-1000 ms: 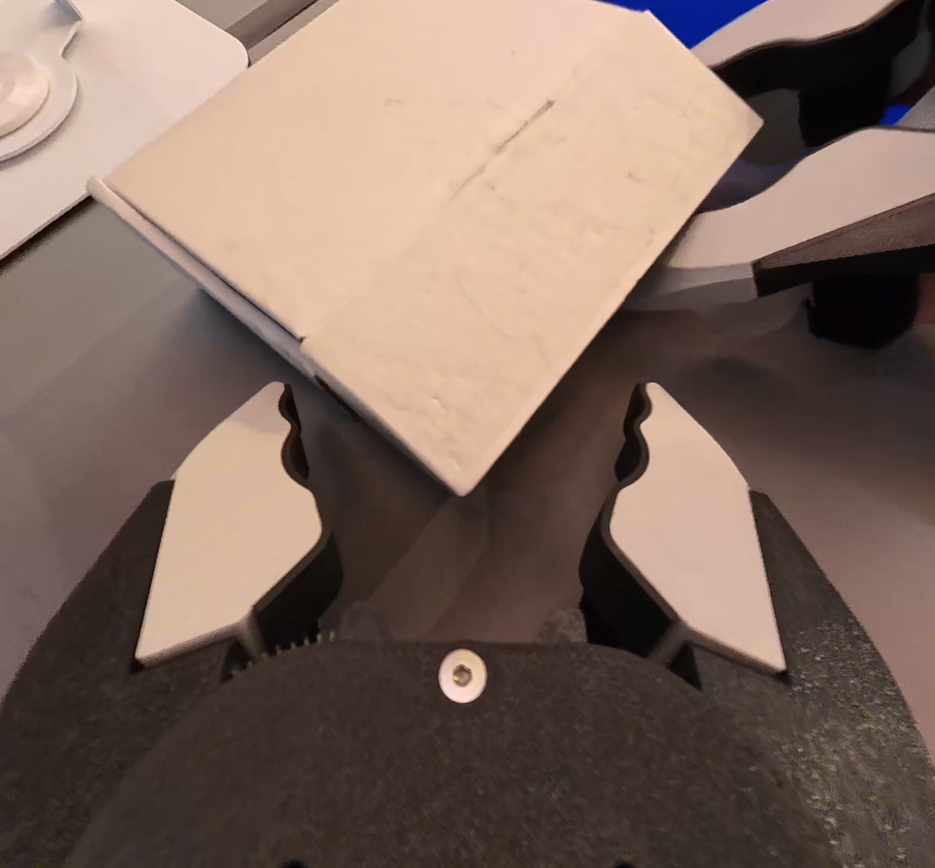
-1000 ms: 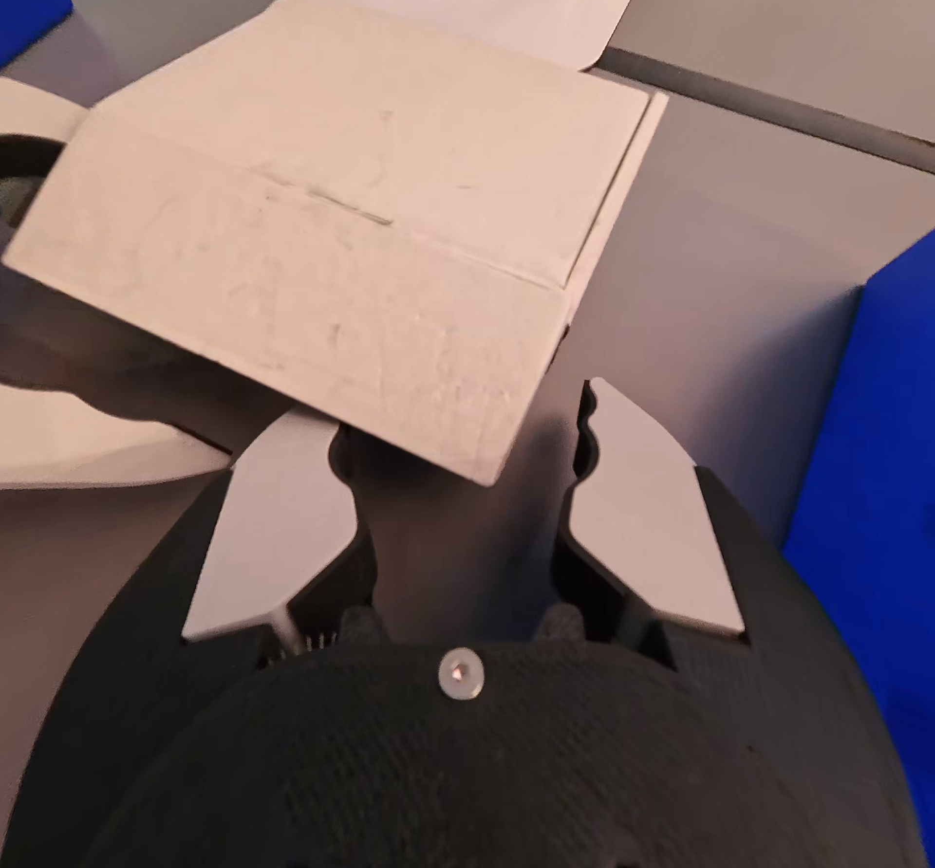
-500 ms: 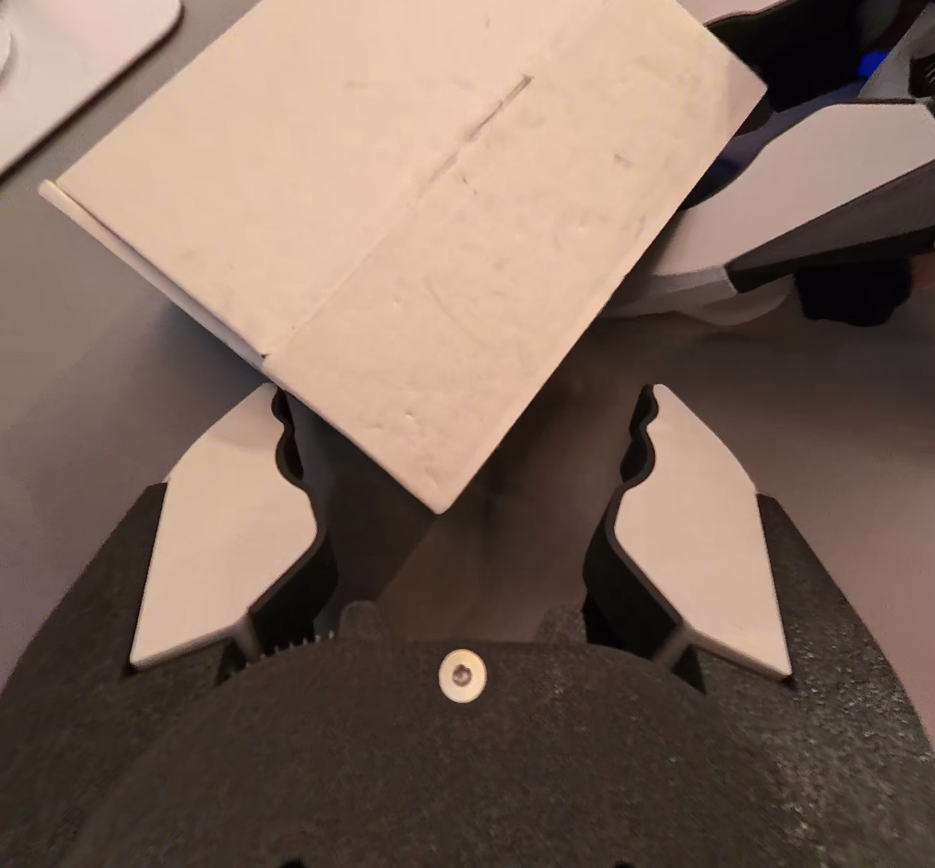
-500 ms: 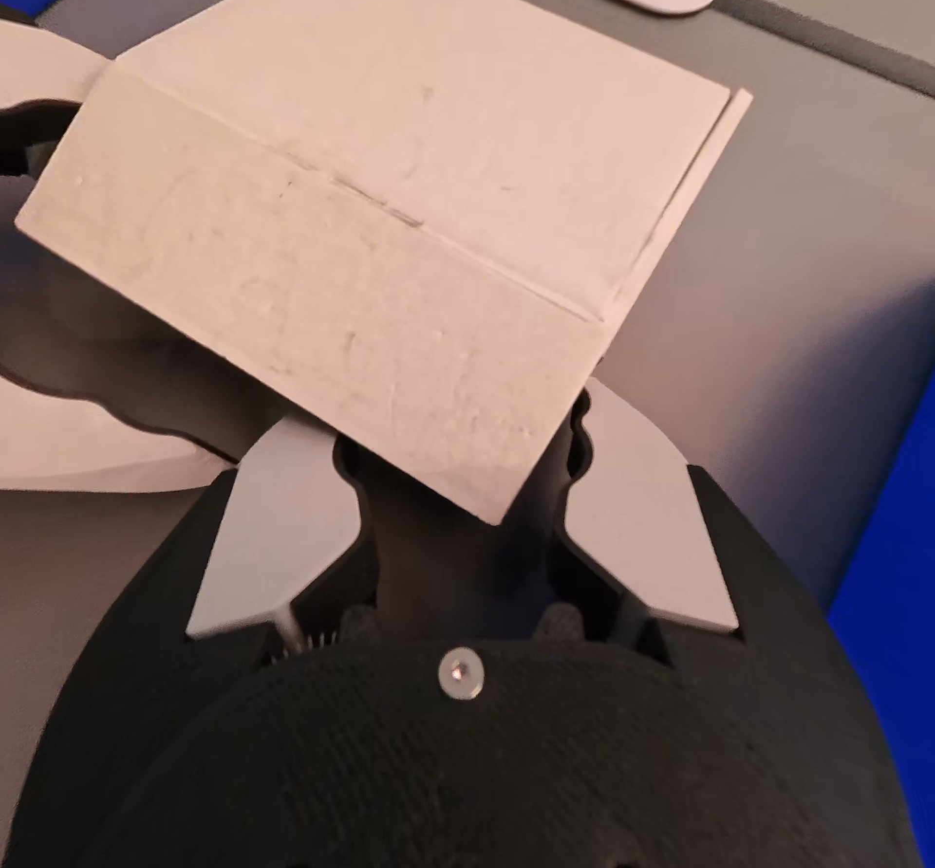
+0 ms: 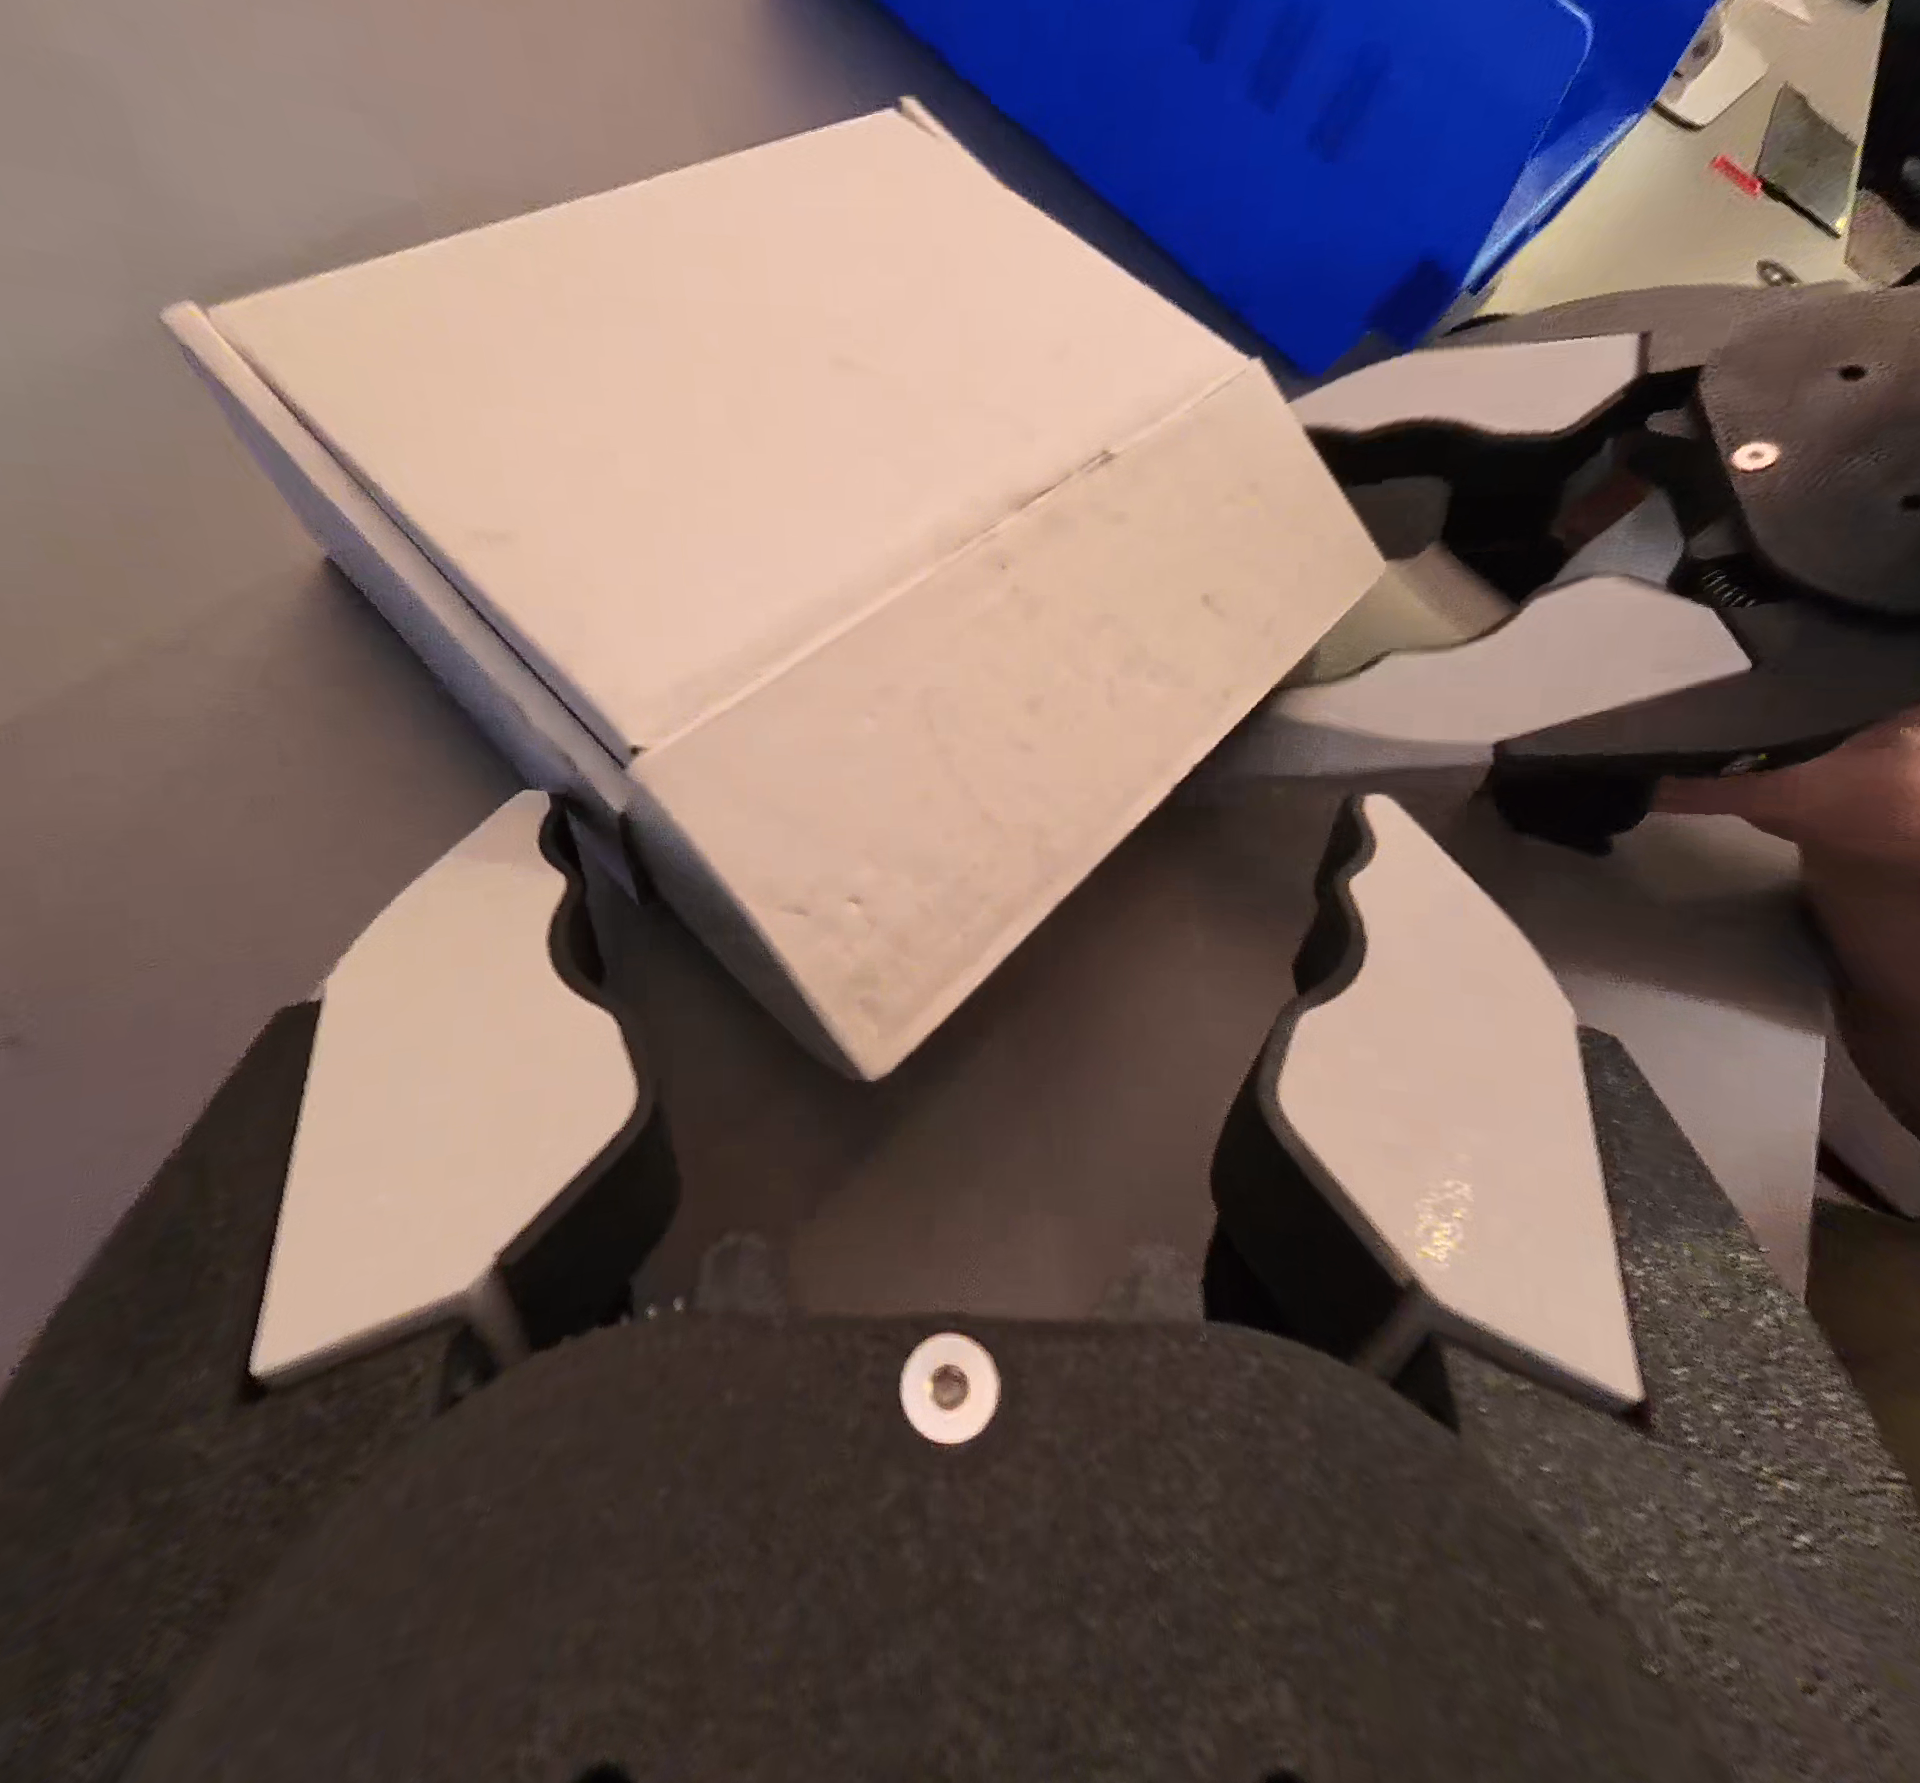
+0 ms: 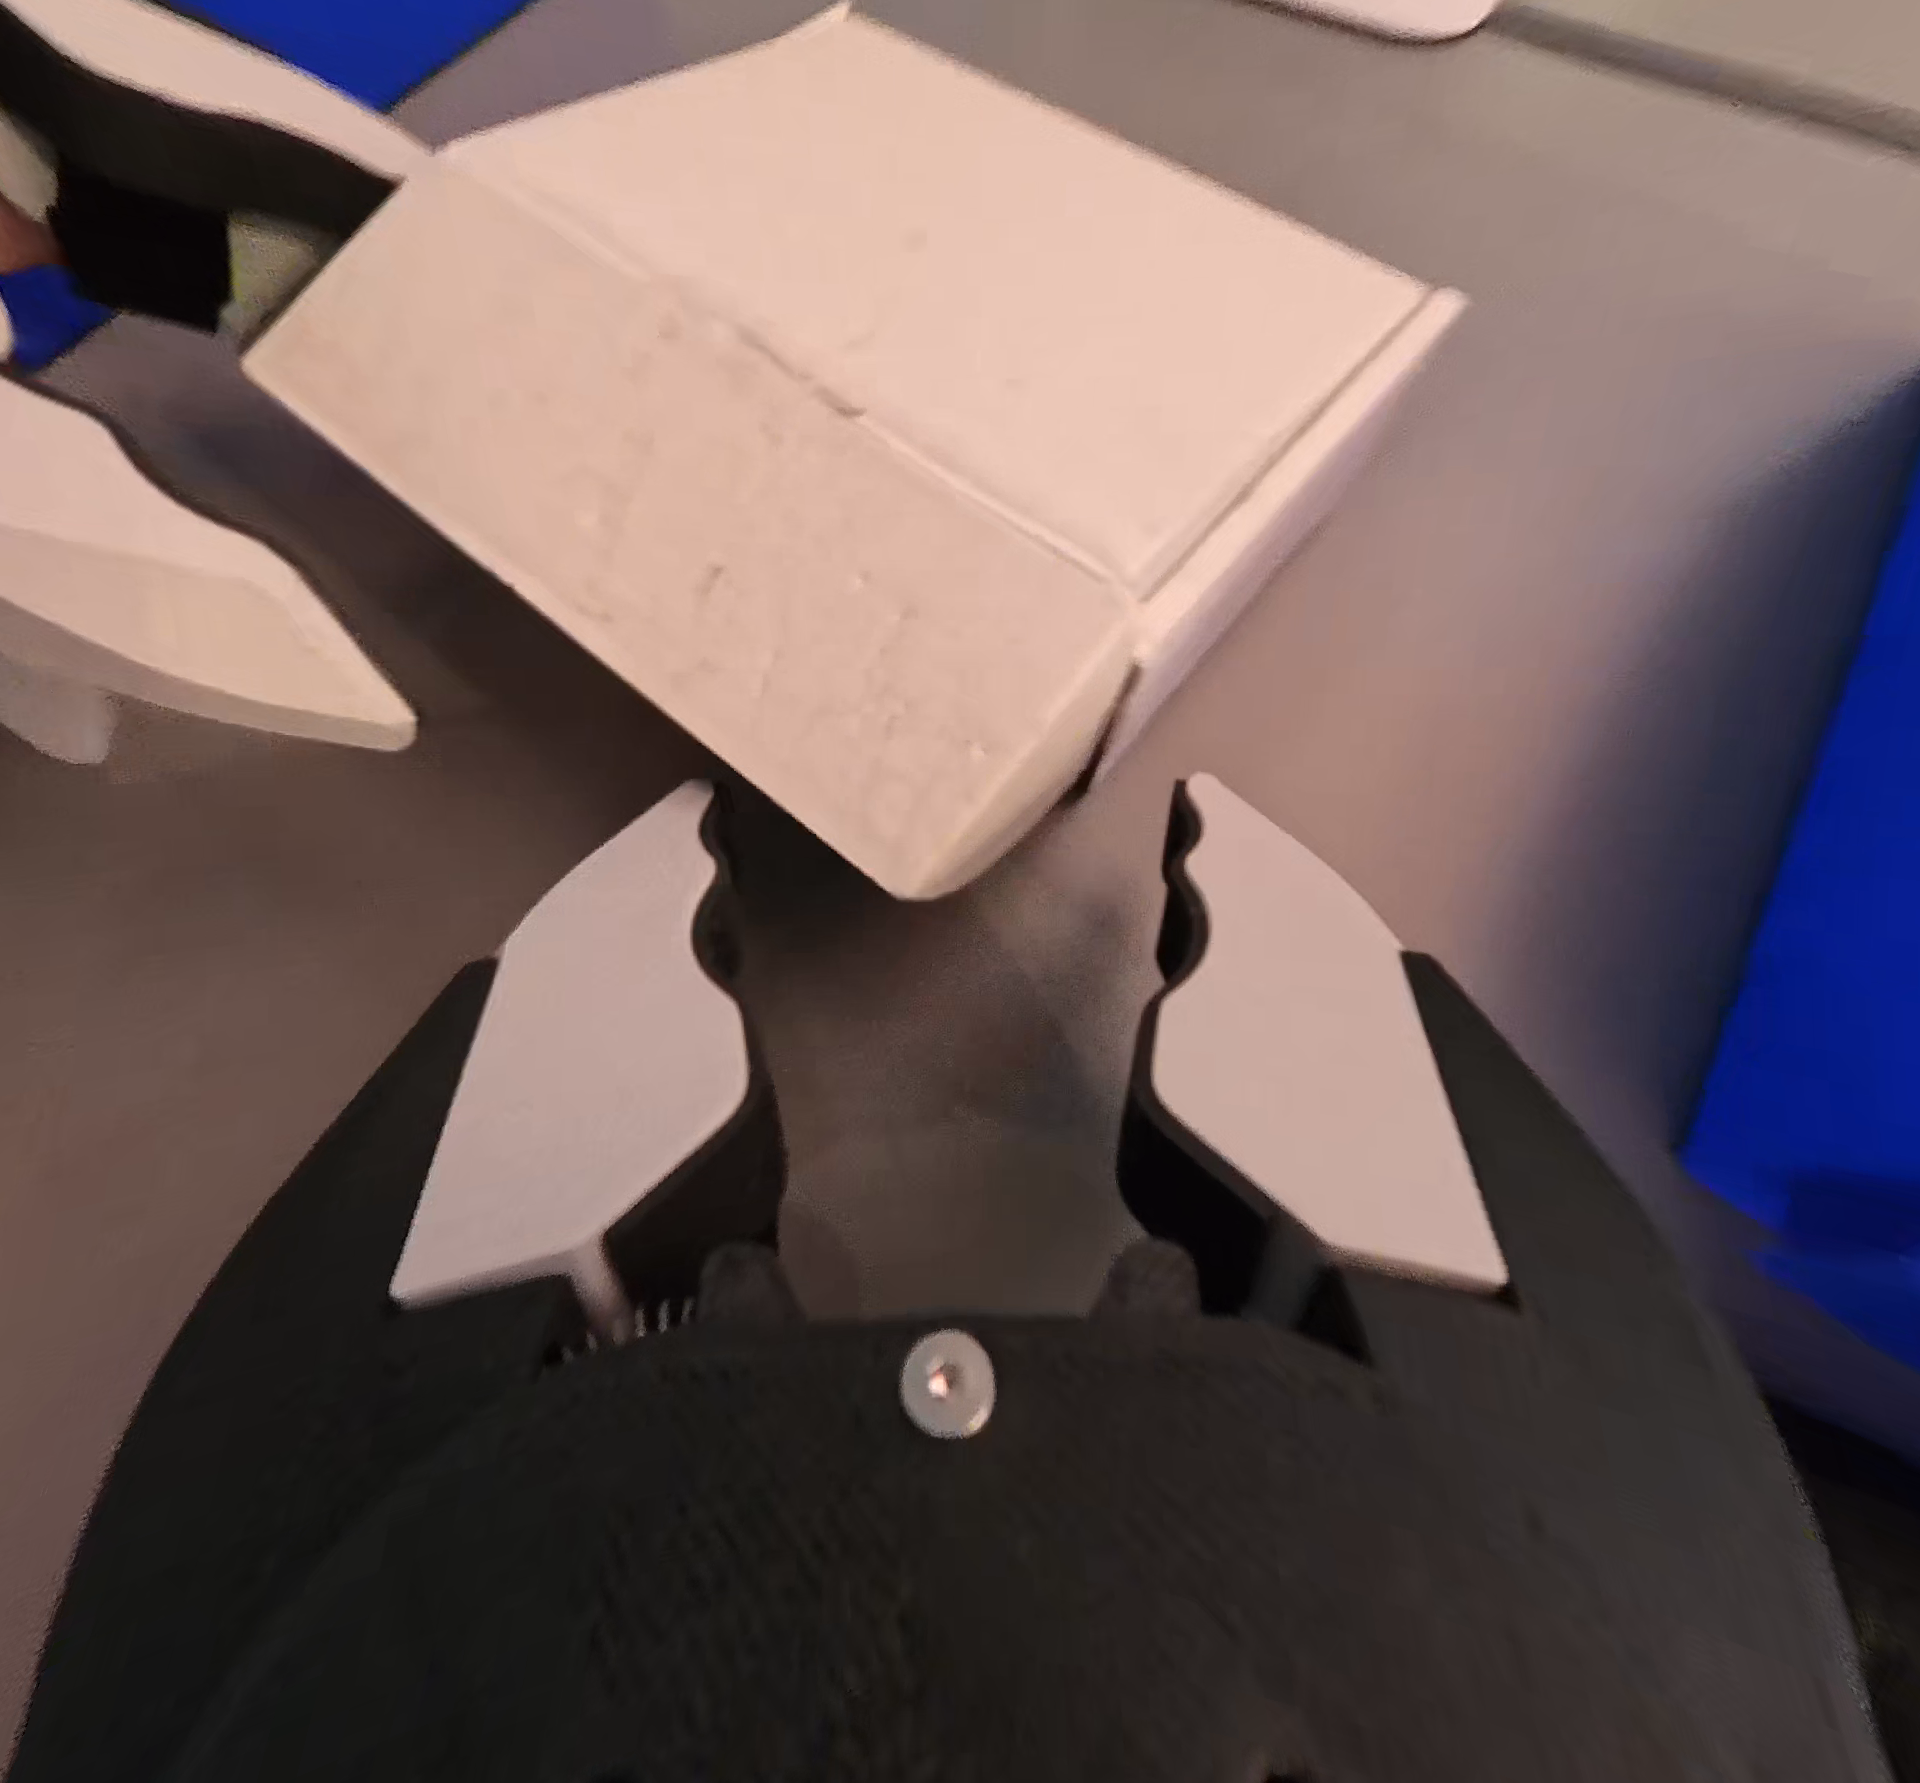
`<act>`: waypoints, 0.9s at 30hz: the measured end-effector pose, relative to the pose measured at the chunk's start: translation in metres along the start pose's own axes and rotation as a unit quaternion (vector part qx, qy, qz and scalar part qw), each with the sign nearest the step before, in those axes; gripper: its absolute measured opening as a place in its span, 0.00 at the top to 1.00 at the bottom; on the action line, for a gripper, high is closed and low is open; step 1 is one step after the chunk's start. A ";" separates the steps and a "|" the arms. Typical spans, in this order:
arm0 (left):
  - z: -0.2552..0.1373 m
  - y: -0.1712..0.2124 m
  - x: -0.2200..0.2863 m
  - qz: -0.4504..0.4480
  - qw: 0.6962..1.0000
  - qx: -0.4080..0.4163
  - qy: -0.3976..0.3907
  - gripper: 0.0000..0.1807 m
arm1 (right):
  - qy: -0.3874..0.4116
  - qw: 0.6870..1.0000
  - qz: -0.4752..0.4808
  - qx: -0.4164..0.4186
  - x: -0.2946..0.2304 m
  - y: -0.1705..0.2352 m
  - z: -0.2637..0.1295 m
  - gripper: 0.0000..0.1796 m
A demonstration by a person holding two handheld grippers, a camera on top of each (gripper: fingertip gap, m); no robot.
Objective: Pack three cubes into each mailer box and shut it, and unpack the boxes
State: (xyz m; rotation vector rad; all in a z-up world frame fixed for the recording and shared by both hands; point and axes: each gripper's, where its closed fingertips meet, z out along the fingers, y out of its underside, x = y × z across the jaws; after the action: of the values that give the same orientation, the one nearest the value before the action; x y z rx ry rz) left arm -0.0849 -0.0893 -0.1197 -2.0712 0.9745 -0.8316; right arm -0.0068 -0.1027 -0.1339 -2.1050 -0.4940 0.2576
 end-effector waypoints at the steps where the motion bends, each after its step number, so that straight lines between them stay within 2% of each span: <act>1: -0.002 0.001 0.000 0.004 1.000 -0.002 -0.008 0.29 | 0.011 1.000 0.000 0.018 0.006 -0.003 -0.005 0.58; 5: -0.013 0.007 -0.009 0.039 0.996 -0.017 -0.074 0.32 | 0.022 0.998 -0.003 0.062 0.020 -0.005 -0.024 0.67; 8: -0.018 0.016 -0.016 0.065 0.990 -0.046 -0.119 0.33 | -0.028 0.997 0.007 0.076 0.013 -0.006 -0.029 0.70; 11: -0.017 0.015 -0.007 0.047 0.994 -0.043 -0.093 0.33 | -0.108 0.992 0.029 0.064 -0.003 -0.003 -0.030 0.69; 13: -0.019 0.013 -0.005 0.035 0.995 -0.038 -0.080 0.32 | -0.133 0.988 0.053 0.064 -0.005 -0.004 -0.030 0.65; 17: -0.020 0.006 -0.004 -0.004 0.999 -0.016 -0.038 0.33 | -0.141 0.984 0.067 0.080 0.001 -0.015 -0.027 0.62; 21: -0.011 0.017 -0.011 -0.039 0.998 -0.051 -0.012 0.30 | -0.138 0.989 0.013 0.059 -0.001 -0.015 -0.016 0.56; 23: -0.008 0.017 -0.013 -0.031 0.998 -0.062 -0.009 0.30 | -0.131 0.990 -0.021 0.048 -0.004 -0.011 -0.012 0.54; 27: -0.001 0.026 -0.004 0.014 0.995 -0.099 0.008 0.34 | -0.117 0.991 -0.051 0.041 -0.010 -0.009 -0.010 0.55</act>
State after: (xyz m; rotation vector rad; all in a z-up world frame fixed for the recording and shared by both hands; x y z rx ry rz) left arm -0.0976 -0.0991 -0.1402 -2.2146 1.1311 -0.7660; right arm -0.0148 -0.1100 -0.1212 -1.9728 -0.7155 0.4605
